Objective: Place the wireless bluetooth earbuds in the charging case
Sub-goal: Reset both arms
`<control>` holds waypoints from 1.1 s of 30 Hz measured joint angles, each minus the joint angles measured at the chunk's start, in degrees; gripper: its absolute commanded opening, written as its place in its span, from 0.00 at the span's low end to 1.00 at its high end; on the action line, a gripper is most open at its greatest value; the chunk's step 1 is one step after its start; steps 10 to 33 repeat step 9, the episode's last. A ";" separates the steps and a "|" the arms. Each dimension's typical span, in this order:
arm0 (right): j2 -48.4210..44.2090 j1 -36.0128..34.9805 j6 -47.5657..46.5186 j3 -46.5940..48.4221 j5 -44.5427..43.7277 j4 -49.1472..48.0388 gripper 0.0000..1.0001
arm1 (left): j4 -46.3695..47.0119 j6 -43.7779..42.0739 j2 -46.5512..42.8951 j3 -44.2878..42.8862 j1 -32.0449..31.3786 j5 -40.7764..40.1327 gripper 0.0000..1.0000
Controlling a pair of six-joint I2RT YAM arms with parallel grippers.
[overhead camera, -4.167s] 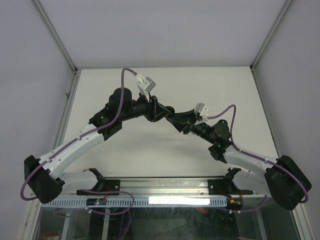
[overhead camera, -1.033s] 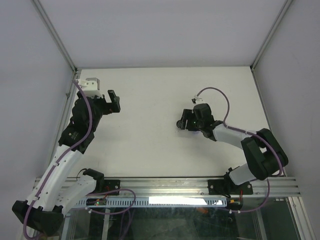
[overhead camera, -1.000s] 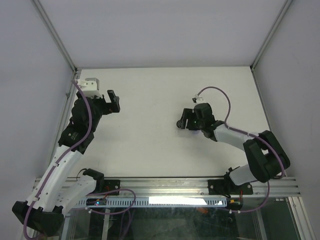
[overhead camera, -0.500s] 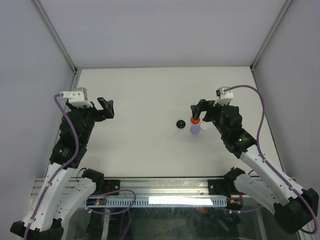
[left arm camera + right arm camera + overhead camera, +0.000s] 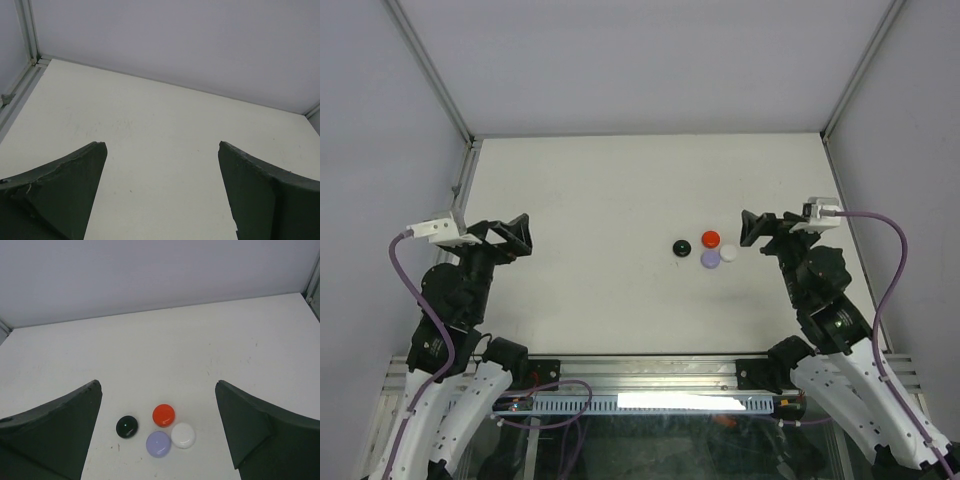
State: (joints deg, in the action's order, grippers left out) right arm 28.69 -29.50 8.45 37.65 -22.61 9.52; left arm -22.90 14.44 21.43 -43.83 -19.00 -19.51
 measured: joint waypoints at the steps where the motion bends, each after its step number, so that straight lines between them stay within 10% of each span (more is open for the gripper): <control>1: -0.94 0.00 -0.02 -0.48 -0.48 0.15 0.99 | 0.02 0.20 -0.55 0.66 0.00 -0.09 0.99; 33: -3.69 0.00 -0.04 -2.93 -1.53 1.66 0.99 | 0.11 1.09 0.63 2.97 0.00 -0.13 0.99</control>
